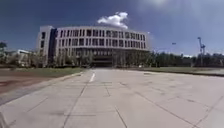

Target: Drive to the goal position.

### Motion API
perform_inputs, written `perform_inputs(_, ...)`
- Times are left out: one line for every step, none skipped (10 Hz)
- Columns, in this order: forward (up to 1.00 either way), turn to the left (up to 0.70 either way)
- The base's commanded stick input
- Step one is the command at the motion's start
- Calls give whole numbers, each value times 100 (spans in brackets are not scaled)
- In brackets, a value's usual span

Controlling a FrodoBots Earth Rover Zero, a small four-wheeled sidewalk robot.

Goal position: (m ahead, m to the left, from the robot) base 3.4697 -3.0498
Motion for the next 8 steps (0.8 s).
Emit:
perform_inputs(70,1)
perform_inputs(70,1)
perform_inputs(70,2)
perform_inputs(70,2)
perform_inputs(70,1)
perform_inputs(70,3)
perform_inputs(70,2)
perform_inputs(70,2)
